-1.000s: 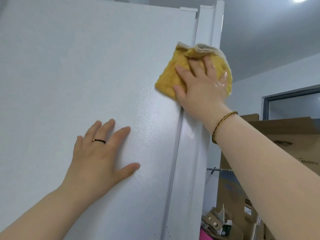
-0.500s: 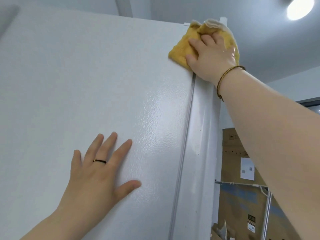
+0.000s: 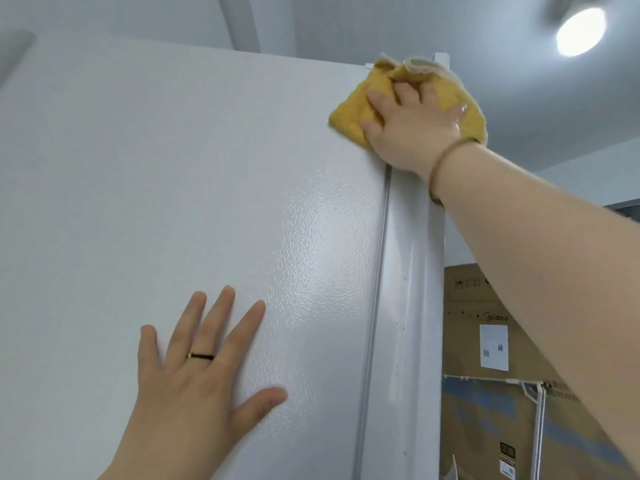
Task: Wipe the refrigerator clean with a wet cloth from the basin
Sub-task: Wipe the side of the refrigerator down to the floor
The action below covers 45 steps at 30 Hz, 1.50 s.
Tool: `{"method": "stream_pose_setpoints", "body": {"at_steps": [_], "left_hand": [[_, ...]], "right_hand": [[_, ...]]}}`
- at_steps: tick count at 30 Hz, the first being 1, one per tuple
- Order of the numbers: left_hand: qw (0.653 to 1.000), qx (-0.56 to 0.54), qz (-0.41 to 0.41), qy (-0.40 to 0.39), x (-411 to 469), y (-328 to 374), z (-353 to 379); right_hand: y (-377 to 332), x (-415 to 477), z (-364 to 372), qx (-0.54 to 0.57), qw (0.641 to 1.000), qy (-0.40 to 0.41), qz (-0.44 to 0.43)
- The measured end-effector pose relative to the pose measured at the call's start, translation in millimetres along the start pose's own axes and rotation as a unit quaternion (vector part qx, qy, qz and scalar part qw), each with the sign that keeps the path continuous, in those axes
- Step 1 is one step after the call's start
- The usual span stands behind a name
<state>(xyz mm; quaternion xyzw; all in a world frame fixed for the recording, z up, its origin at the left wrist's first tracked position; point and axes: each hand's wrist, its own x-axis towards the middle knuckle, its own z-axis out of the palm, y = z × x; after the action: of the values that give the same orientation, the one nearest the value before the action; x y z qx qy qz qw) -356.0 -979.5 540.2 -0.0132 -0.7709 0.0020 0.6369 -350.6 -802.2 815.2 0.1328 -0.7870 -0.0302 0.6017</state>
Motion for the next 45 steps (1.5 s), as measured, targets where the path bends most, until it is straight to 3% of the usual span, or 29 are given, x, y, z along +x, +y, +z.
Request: {"method": "stream_pose_setpoints", "body": {"at_steps": [4,8,11,17,23,25,27,29,34,37,40,45], "left_hand": [[1.0,-0.019,0.008,0.011,0.0,-5.6,6.9],[1.0,-0.024,0.008,0.014,1.6,-6.6,7.6],[1.0,-0.02,0.004,0.007,2.4,-4.8,5.2],[1.0,-0.028,-0.007,0.0,3.2,-3.2,3.6],[1.0,-0.016,-0.007,-0.001,3.6,-1.9,-1.2],[1.0,-0.006,-0.01,-0.004,2.5,-0.7,-1.6],[1.0,-0.003,-0.026,-0.01,0.9,0.2,-3.2],[0.999,0.004,-0.032,-0.016,-1.5,0.8,-3.3],[0.999,0.02,-0.022,-0.011,-4.4,0.4,-0.6],[1.0,0.024,-0.016,-0.008,-5.7,-0.6,0.0],[1.0,0.014,-0.022,-0.01,-7.2,0.0,0.6],[0.999,-0.014,-0.046,-0.023,-6.2,4.9,-2.9]], "right_hand": [[-26.5,33.4,-0.1,-0.007,0.999,0.019,0.039],[-50.2,15.7,13.9,0.026,0.994,0.024,-0.105],[-39.8,8.4,10.3,-0.025,0.986,0.008,-0.162],[33.9,31.7,-20.9,-0.142,0.99,0.02,-0.017],[38.2,-14.4,1.1,0.077,0.997,0.014,-0.015],[34.7,-51.1,22.6,0.076,0.995,0.056,-0.038],[27.2,-90.4,43.2,0.059,0.981,0.134,-0.127],[28.1,-107.0,51.9,0.069,0.97,0.157,-0.171],[37.2,-62.6,27.6,0.111,0.983,0.095,-0.11],[22.1,-81.8,42.2,0.142,0.978,0.129,-0.077],[13.4,-142.4,73.3,0.157,0.955,0.216,-0.132],[36.3,-155.3,71.2,0.145,0.947,0.169,-0.233]]}}
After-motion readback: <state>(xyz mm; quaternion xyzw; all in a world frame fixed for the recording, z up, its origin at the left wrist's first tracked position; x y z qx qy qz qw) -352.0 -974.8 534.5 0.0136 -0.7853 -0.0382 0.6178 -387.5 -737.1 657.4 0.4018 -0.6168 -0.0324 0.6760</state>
